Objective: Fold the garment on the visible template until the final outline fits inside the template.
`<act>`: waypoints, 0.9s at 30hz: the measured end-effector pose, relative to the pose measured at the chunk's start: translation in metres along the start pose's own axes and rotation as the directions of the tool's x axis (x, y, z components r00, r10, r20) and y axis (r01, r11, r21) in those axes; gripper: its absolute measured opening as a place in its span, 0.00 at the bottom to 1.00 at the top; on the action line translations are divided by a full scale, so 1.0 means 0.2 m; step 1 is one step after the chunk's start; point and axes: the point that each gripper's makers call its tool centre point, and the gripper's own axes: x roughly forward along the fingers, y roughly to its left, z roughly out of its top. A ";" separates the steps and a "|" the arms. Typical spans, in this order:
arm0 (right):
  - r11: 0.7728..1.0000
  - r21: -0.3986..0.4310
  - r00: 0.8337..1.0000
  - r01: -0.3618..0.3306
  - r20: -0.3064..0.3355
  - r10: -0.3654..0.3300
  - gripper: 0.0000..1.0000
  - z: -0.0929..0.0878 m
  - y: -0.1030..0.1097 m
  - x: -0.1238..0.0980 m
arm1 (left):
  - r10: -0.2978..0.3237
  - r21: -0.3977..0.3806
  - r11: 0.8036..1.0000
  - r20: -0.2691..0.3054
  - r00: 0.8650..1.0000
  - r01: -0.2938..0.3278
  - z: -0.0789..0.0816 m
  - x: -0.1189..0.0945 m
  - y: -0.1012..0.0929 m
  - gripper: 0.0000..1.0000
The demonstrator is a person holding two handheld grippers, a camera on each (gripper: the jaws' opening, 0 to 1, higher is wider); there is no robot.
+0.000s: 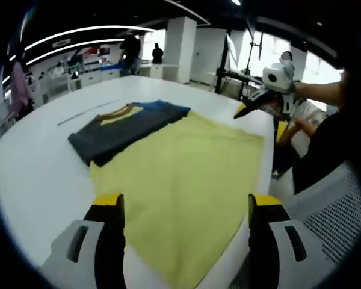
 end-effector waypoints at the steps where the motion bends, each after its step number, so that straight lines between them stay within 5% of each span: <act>1: 1.000 -0.005 1.000 0.001 -0.002 -0.001 0.78 0.00 0.00 0.00 | 0.003 0.000 1.000 -0.006 1.000 -0.003 -0.01 -0.01 0.00 0.78; 10: 0.999 -0.050 0.999 0.005 -0.051 -0.008 0.66 -0.10 0.02 0.01 | -0.008 0.032 0.999 -0.091 0.996 0.011 -0.17 -0.06 -0.06 0.58; 27: 0.993 -0.114 0.991 0.028 -0.128 -0.042 0.47 -0.21 0.01 0.02 | -0.010 0.103 0.994 -0.194 0.981 0.031 -0.29 -0.10 -0.12 0.34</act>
